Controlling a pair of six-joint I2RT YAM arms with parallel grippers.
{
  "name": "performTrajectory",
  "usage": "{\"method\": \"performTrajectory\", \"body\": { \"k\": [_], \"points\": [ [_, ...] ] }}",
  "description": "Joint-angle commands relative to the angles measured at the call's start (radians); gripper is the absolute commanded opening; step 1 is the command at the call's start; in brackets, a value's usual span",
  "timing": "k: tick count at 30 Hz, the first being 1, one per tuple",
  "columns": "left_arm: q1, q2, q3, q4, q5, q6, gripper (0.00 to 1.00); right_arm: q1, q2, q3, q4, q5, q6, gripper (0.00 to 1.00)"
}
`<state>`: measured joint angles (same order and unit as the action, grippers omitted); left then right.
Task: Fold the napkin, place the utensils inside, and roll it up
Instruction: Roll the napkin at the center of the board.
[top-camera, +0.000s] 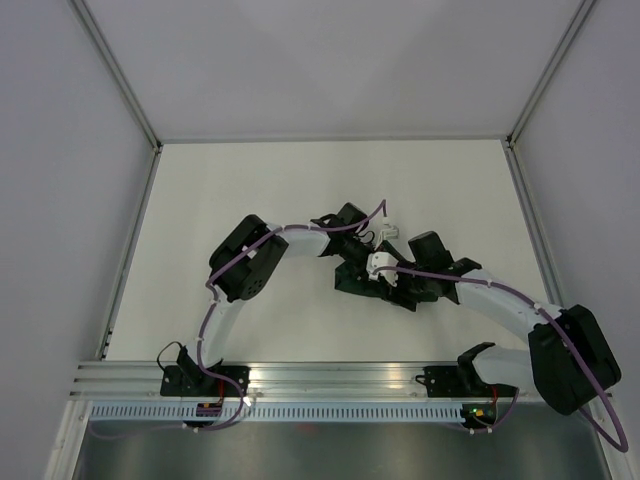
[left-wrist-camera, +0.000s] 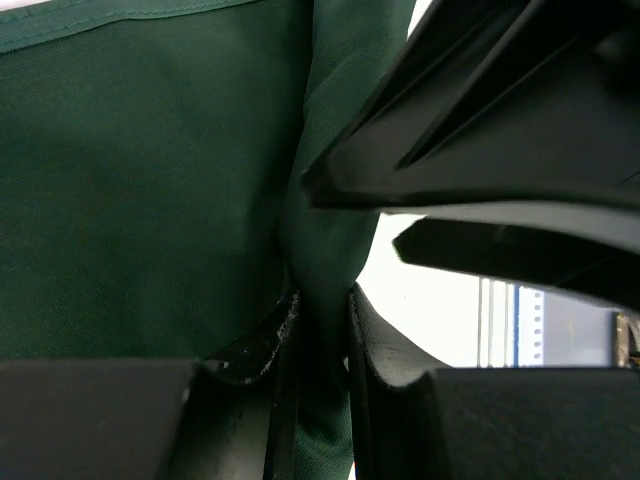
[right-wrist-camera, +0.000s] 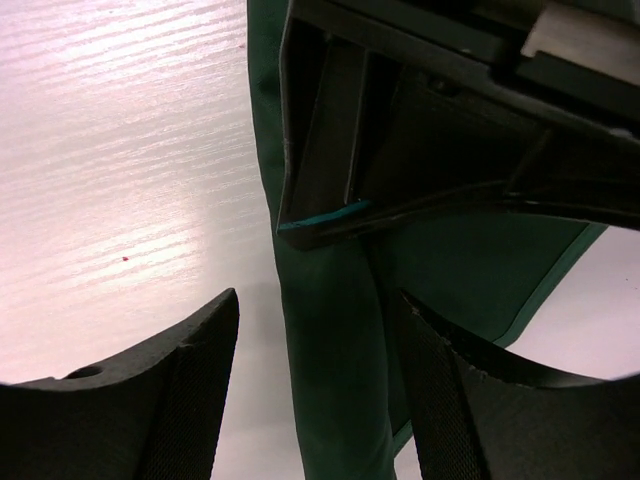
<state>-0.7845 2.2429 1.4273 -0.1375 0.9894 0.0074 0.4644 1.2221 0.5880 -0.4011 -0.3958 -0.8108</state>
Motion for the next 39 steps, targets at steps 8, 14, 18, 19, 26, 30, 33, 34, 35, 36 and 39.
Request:
{"method": "performTrajectory", "body": {
  "k": [8,14,18,19,26,30,33,34,35,36,39],
  "points": [
    [0.004,0.11,-0.011,-0.168,-0.118,0.003,0.02,0.049,0.068,-0.043,0.114,0.087,0.019,0.52],
    [0.018,0.069,-0.021,-0.154,-0.104,-0.035,0.29,0.049,0.079,-0.05,0.116,0.114,0.022,0.17],
    [0.034,-0.011,-0.073,-0.073,-0.11,-0.078,0.43,0.048,0.082,-0.044,0.097,0.101,0.025,0.11],
    [0.039,-0.035,-0.076,-0.047,-0.107,-0.086,0.43,0.048,0.095,-0.037,0.09,0.097,0.024,0.09],
    [0.086,-0.162,-0.133,0.047,-0.15,-0.135,0.46,0.014,0.178,0.047,-0.025,0.031,-0.014,0.03],
    [0.12,-0.251,-0.214,0.131,-0.215,-0.173,0.46,-0.012,0.256,0.114,-0.11,-0.02,-0.039,0.0],
    [0.148,-0.356,-0.305,0.275,-0.294,-0.216,0.46,-0.032,0.322,0.176,-0.177,-0.047,-0.06,0.0],
    [0.152,-0.385,-0.327,0.301,-0.305,-0.216,0.46,-0.039,0.342,0.193,-0.198,-0.052,-0.068,0.0],
    [0.154,-0.411,-0.349,0.327,-0.351,-0.212,0.46,-0.044,0.364,0.231,-0.238,-0.058,-0.083,0.01],
    [0.154,-0.474,-0.388,0.361,-0.374,-0.207,0.46,-0.05,0.41,0.252,-0.261,-0.064,-0.091,0.01],
    [0.154,-0.564,-0.47,0.423,-0.501,-0.179,0.47,-0.076,0.52,0.355,-0.367,-0.109,-0.122,0.0]
  ]
}}
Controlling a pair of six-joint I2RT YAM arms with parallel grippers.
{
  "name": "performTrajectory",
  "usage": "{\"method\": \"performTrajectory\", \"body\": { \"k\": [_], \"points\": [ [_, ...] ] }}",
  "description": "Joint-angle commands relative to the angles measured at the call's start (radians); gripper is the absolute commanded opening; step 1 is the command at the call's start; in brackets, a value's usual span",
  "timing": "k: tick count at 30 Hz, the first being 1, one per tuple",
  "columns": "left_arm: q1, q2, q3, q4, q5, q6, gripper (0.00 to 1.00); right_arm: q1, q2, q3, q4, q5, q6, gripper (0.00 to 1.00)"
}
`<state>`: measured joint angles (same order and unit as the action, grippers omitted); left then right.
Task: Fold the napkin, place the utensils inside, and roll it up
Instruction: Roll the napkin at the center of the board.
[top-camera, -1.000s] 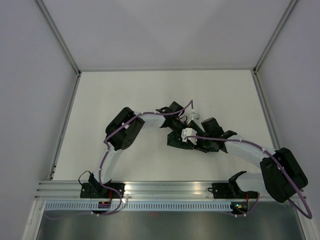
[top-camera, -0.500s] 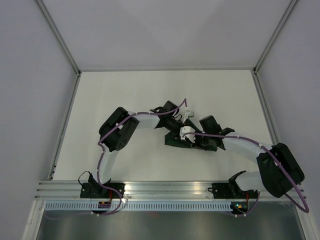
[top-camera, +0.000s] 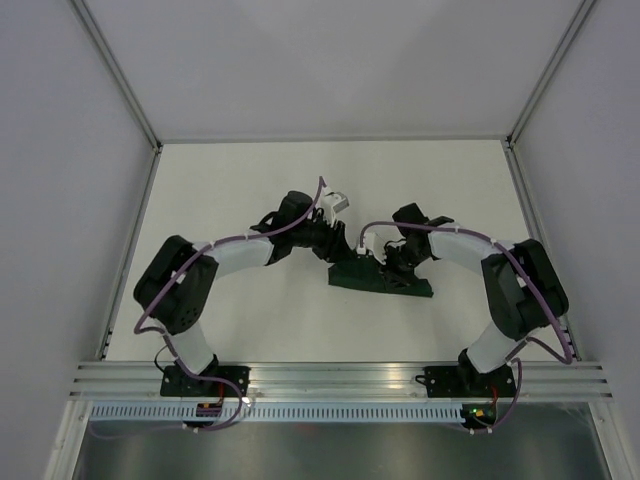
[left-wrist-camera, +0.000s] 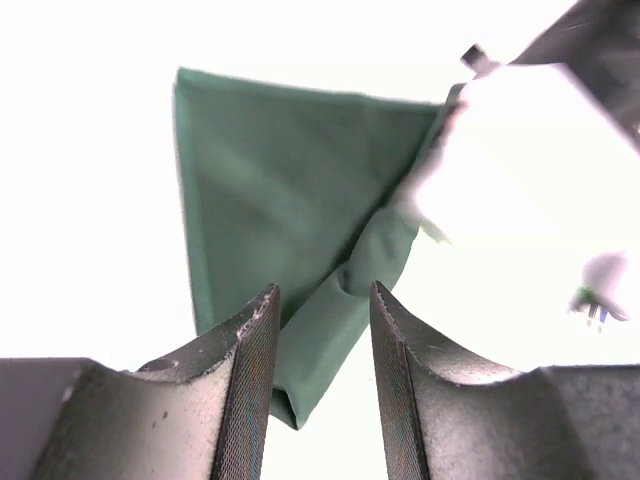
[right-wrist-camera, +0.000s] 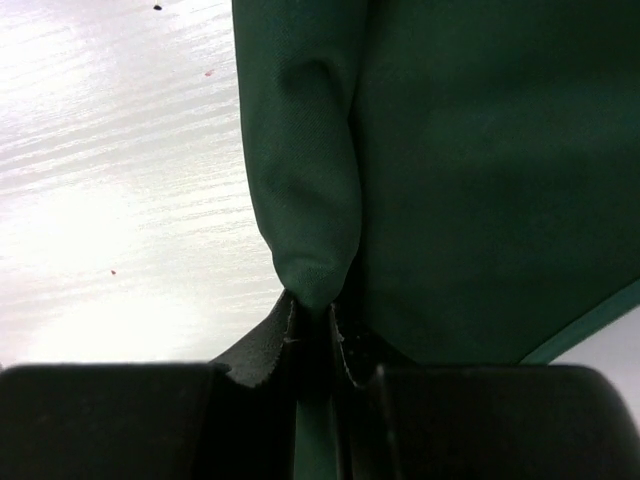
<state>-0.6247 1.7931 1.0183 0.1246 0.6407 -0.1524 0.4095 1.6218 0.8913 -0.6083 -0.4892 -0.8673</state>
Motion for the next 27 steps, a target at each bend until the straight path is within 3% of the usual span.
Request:
{"method": "performTrajectory", "body": {
  "k": [1,4,8,14,16,17,22,27],
  "points": [
    [-0.007,-0.179,-0.087,0.179,-0.186,0.0,0.47,-0.031,0.151,0.079,-0.188,-0.029,-0.074,0.0],
    [-0.018,-0.301,-0.211,0.284,-0.303,0.057,0.48,-0.081,0.266,0.188,-0.281,-0.074,-0.101,0.01],
    [-0.145,-0.391,-0.328,0.382,-0.51,0.235,0.55,-0.11,0.389,0.314,-0.369,-0.084,-0.114,0.0],
    [-0.357,-0.327,-0.313,0.382,-0.708,0.549,0.62,-0.124,0.507,0.408,-0.433,-0.095,-0.136,0.0],
    [-0.392,-0.27,-0.281,0.368,-0.717,0.644,0.64,-0.13,0.524,0.423,-0.446,-0.106,-0.136,0.01],
    [-0.426,-0.25,-0.271,0.366,-0.731,0.672,0.71,-0.132,0.53,0.435,-0.45,-0.109,-0.136,0.01],
    [-0.512,-0.092,-0.198,0.339,-0.756,0.841,0.73,-0.135,0.553,0.457,-0.472,-0.114,-0.134,0.01],
    [-0.524,-0.003,-0.159,0.354,-0.734,0.918,0.74,-0.135,0.552,0.454,-0.481,-0.111,-0.142,0.01]
  ]
}}
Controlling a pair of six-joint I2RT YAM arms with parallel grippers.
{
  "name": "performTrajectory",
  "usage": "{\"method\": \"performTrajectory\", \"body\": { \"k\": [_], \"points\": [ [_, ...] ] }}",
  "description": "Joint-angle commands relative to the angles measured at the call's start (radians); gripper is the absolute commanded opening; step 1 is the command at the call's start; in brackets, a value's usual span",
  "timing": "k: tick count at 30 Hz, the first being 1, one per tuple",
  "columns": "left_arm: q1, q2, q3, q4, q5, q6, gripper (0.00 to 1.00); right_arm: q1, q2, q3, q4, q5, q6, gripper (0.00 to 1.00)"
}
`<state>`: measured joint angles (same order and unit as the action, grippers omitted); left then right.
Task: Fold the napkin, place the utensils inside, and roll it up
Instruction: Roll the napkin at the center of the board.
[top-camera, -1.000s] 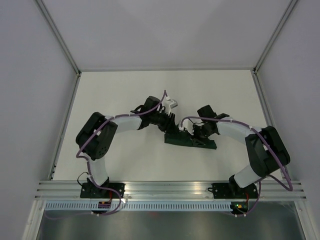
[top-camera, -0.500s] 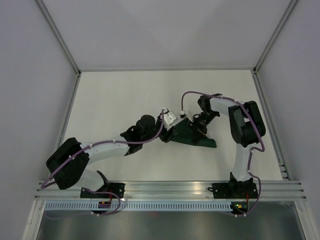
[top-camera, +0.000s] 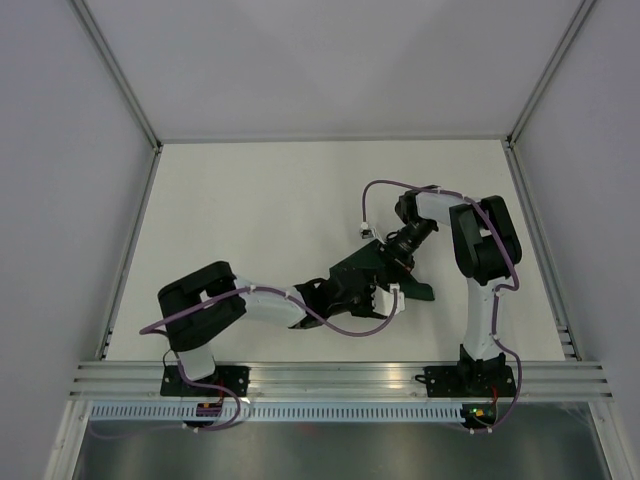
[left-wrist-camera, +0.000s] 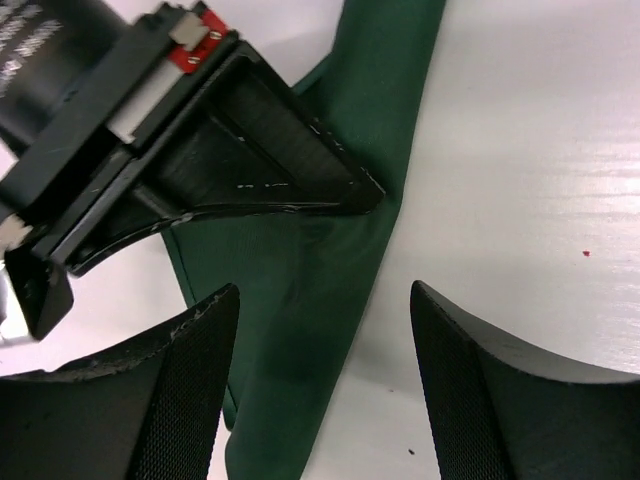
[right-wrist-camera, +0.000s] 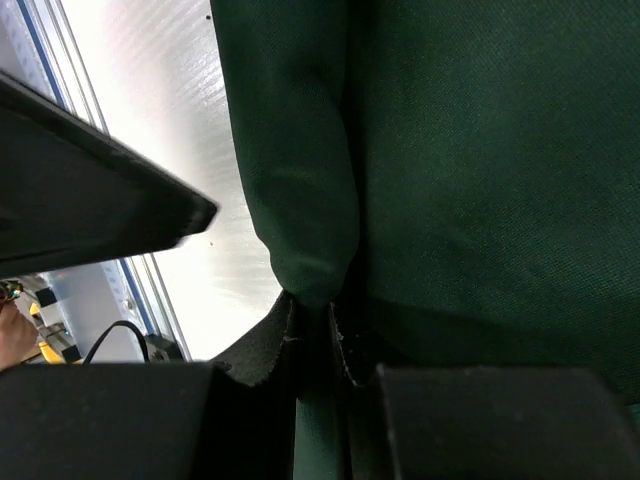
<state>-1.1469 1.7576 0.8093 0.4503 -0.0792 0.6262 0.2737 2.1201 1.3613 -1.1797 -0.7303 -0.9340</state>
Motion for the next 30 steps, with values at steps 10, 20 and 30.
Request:
{"method": "performTrajectory", "body": {
  "k": [10,20,30],
  "points": [
    [0.001,0.148,0.116,-0.025,0.039,0.153,0.73,-0.004,0.058,-0.018,0.075,0.126,-0.083,0.01],
    [0.041,0.178,0.142,-0.14,0.136,0.06,0.56,-0.005,0.064,-0.016,0.061,0.115,-0.098,0.0],
    [0.068,0.227,0.157,-0.2,0.217,-0.101,0.15,-0.005,0.064,-0.018,0.057,0.109,-0.101,0.01]
  ]
}}
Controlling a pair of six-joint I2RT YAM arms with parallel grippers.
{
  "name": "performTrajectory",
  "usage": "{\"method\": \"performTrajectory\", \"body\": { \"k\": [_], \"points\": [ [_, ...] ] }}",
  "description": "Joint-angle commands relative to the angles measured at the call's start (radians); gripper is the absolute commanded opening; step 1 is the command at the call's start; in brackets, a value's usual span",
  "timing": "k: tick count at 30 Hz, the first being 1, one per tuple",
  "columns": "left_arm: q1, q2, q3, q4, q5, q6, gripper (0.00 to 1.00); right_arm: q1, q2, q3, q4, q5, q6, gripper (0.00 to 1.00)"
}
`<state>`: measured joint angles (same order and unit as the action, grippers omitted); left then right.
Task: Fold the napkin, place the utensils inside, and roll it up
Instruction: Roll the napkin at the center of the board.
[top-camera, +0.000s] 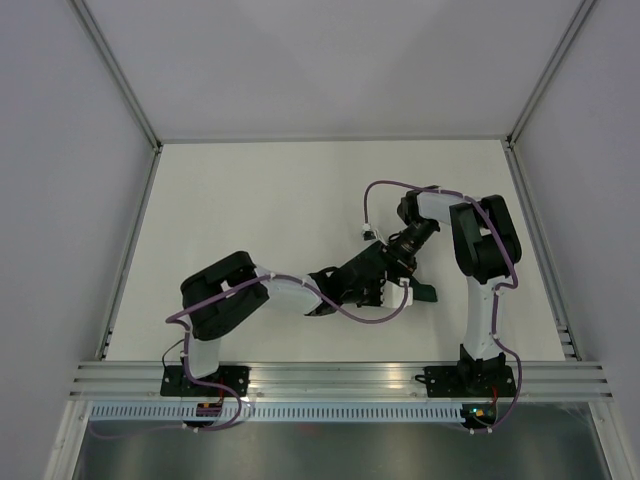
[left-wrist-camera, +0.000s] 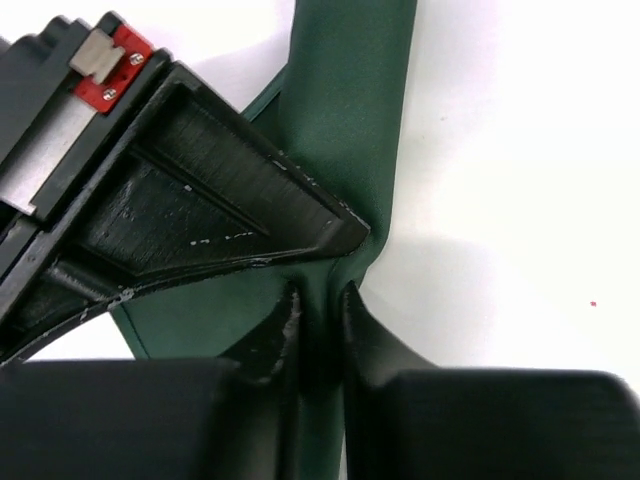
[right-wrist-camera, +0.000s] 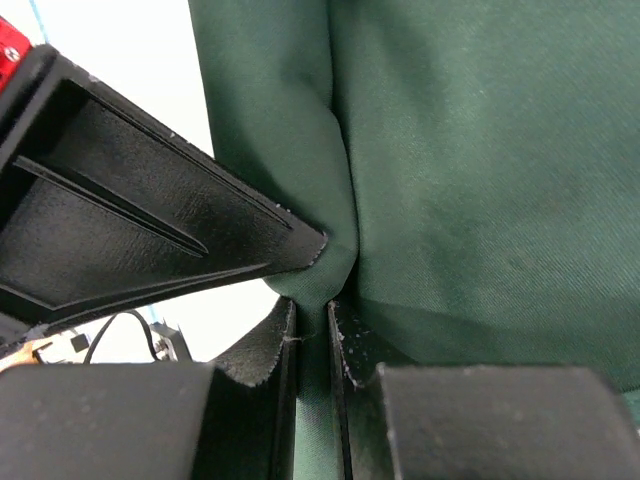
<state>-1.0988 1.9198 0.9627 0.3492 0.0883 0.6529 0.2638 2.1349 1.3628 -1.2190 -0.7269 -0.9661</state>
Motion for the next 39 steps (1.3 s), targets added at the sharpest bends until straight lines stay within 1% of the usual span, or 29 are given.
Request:
{"method": "performTrajectory", "body": {
  "k": [1,2,4,5,7,8,11,13,14,17,18,20,21,23,26,27,28,31,32,35,36,37,38,39],
  "points": [
    [0.027,0.065,0.005,-0.101,0.068,-0.146,0.11,0.005,0.048,-0.025,0.102,0.104,-0.066,0.02],
    [0.031,0.068,0.005,-0.099,0.077,-0.168,0.03,0.005,0.04,-0.03,0.107,0.103,-0.065,0.06],
    [0.042,0.065,-0.001,-0.092,0.114,-0.231,0.02,0.005,0.028,-0.05,0.125,0.096,-0.057,0.13],
    [0.043,0.064,-0.008,-0.078,0.123,-0.249,0.02,0.005,0.008,-0.057,0.13,0.092,-0.053,0.24],
    [0.048,0.065,-0.018,-0.07,0.157,-0.291,0.02,0.005,-0.015,-0.074,0.15,0.081,-0.043,0.34],
    [0.05,0.067,-0.018,-0.075,0.168,-0.312,0.02,0.003,-0.047,-0.083,0.16,0.08,-0.024,0.43],
    [0.054,0.076,-0.019,-0.087,0.206,-0.335,0.02,0.002,-0.122,-0.111,0.209,0.08,0.009,0.51],
    [0.065,0.076,-0.021,-0.099,0.241,-0.358,0.02,-0.008,-0.164,-0.126,0.246,0.08,0.05,0.54],
    [0.069,0.077,-0.019,-0.102,0.251,-0.367,0.02,-0.011,-0.209,-0.131,0.263,0.08,0.065,0.55],
    [0.094,0.077,-0.009,-0.136,0.315,-0.41,0.02,-0.035,-0.308,-0.168,0.358,0.093,0.153,0.56],
    [0.108,0.079,-0.009,-0.147,0.344,-0.421,0.02,-0.052,-0.332,-0.189,0.413,0.096,0.203,0.56],
    [0.123,0.087,-0.001,-0.164,0.375,-0.447,0.02,-0.07,-0.403,-0.209,0.464,0.103,0.245,0.57],
    [0.14,0.09,0.005,-0.173,0.416,-0.458,0.02,-0.092,-0.426,-0.231,0.502,0.101,0.268,0.57],
    [0.154,0.105,0.019,-0.197,0.456,-0.486,0.02,-0.107,-0.492,-0.252,0.522,0.1,0.271,0.57],
    [0.175,0.145,0.067,-0.272,0.525,-0.51,0.02,-0.118,-0.596,-0.323,0.561,0.089,0.247,0.58],
    [0.183,0.154,0.088,-0.291,0.551,-0.516,0.02,-0.118,-0.625,-0.368,0.579,0.086,0.238,0.59],
    [0.188,0.166,0.097,-0.317,0.56,-0.522,0.02,-0.118,-0.682,-0.392,0.587,0.081,0.224,0.6],
    [0.201,0.206,0.131,-0.343,0.602,-0.55,0.02,-0.115,-0.772,-0.473,0.595,0.063,0.175,0.61],
    [0.204,0.214,0.142,-0.383,0.608,-0.562,0.02,-0.113,-0.794,-0.496,0.602,0.064,0.152,0.61],
    [0.218,0.258,0.192,-0.446,0.64,-0.584,0.02,-0.088,-0.881,-0.605,0.67,0.102,0.145,0.62],
    [0.224,0.28,0.223,-0.469,0.657,-0.587,0.02,-0.054,-0.903,-0.66,0.718,0.124,0.15,0.61],
    [0.226,0.291,0.235,-0.481,0.663,-0.599,0.02,-0.029,-0.943,-0.686,0.746,0.185,0.156,0.61],
    [0.231,0.3,0.255,-0.508,0.666,-0.605,0.02,0.024,-0.963,-0.739,0.798,0.211,0.171,0.62],
    [0.232,0.309,0.266,-0.519,0.669,-0.608,0.02,0.05,-0.983,-0.763,0.823,0.236,0.181,0.63]
  ]
}}
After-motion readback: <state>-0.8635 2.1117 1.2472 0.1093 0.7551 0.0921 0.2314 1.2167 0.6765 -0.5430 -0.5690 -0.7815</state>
